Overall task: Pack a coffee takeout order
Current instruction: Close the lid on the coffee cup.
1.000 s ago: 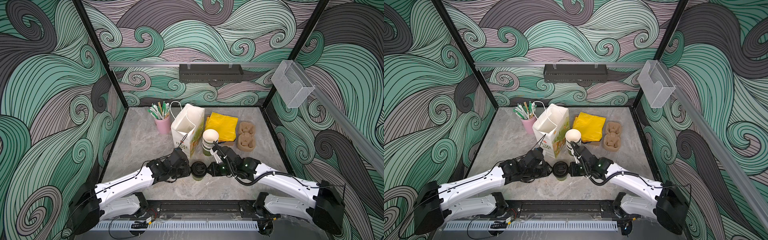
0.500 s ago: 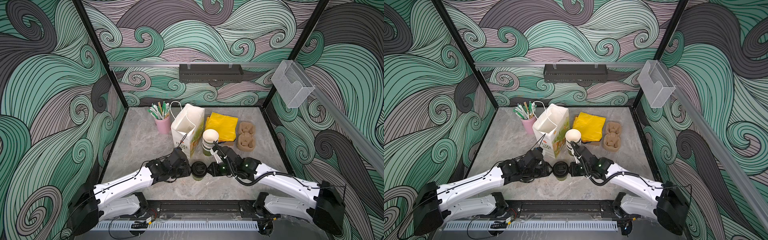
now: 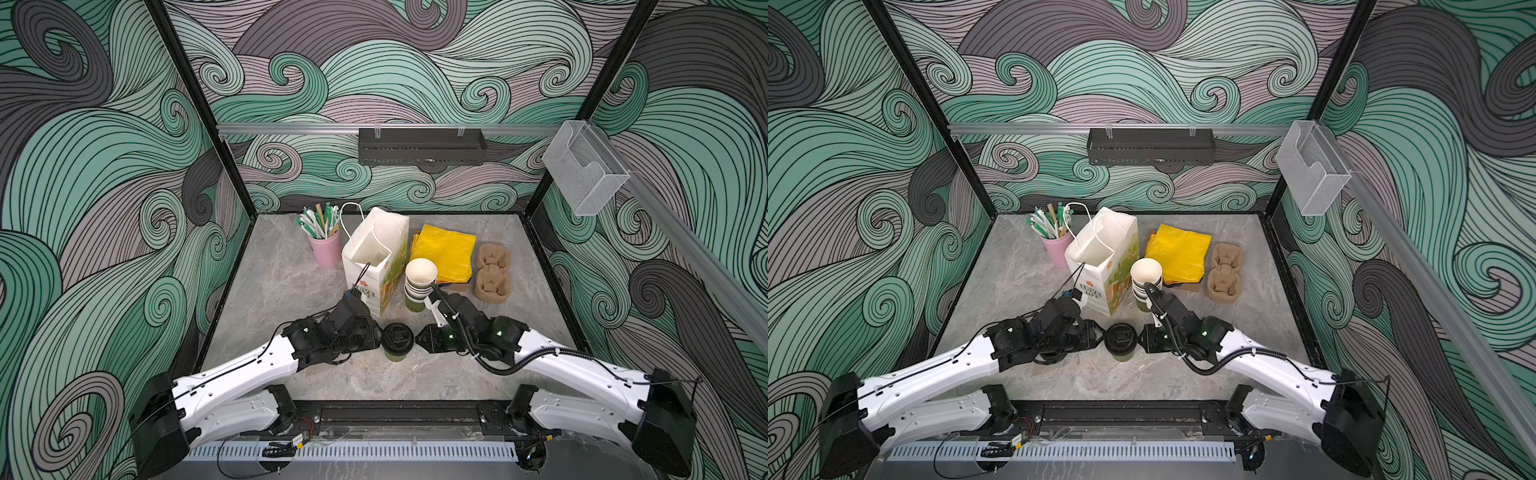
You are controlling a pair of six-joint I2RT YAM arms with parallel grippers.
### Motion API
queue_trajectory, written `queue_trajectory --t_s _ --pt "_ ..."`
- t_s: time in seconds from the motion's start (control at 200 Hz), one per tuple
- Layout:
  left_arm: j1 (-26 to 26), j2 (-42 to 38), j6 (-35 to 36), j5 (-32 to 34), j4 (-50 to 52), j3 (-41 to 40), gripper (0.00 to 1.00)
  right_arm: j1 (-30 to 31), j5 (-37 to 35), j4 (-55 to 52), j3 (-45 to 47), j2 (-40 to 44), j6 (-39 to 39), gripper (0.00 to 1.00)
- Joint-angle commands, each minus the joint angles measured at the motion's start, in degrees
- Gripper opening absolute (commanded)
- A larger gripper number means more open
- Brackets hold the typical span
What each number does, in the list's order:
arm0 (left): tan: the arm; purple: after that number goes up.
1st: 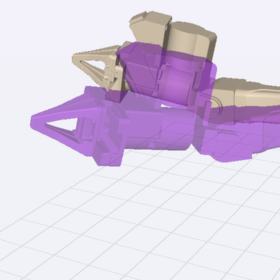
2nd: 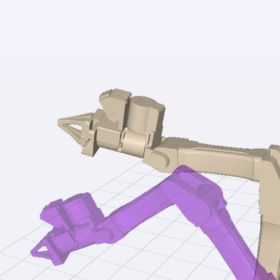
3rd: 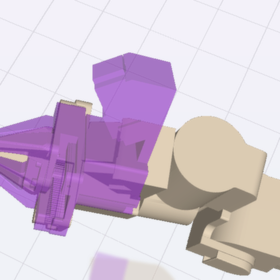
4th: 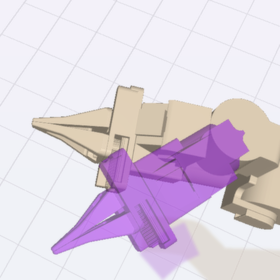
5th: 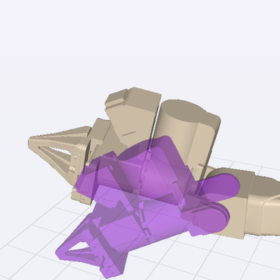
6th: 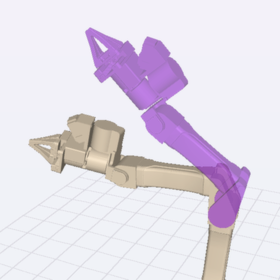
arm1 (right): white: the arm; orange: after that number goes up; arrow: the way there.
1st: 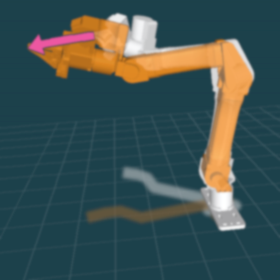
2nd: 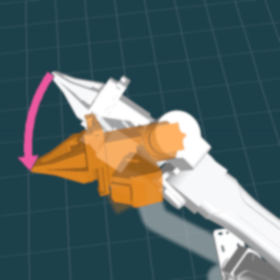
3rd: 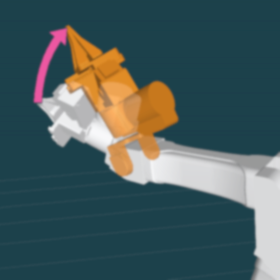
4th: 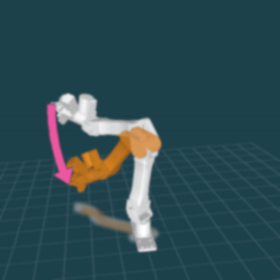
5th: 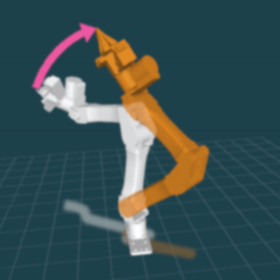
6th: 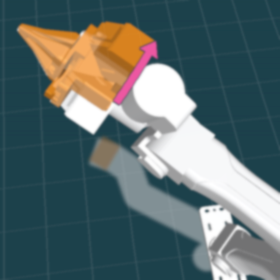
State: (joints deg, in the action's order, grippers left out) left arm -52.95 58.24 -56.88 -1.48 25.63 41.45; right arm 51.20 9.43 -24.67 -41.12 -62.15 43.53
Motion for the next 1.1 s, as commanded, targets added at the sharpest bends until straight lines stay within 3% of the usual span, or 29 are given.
queue_trajectory --t_s 0.0,0.07,0.235,0.605,1.096 --pt "0.0 -0.3 1.2 1.2 -2.6 0.9 0.45 0.0 -6.5 -1.0 -0.9 0.3 1.0 0.22" --pt "0.0 0.7 1.0 -0.5 -5.7 0.6 0.50 0.0 -7.4 -0.4 -1.8 -0.7 1.4 0.22" --pt "0.1 4.5 1.3 -2.7 -4.5 2.6 0.52 0.0 -5.1 1.7 -3.2 -3.9 0.7 0.23" --pt "0.0 6.3 1.7 -3.2 -2.7 3.1 0.43 0.1 -0.9 3.8 -3.4 -6.0 -0.2 0.23" --pt "0.1 7.8 2.5 -3.5 -0.5 3.5 0.38 0.4 -0.8 1.3 -2.7 -6.7 -0.2 0.17"
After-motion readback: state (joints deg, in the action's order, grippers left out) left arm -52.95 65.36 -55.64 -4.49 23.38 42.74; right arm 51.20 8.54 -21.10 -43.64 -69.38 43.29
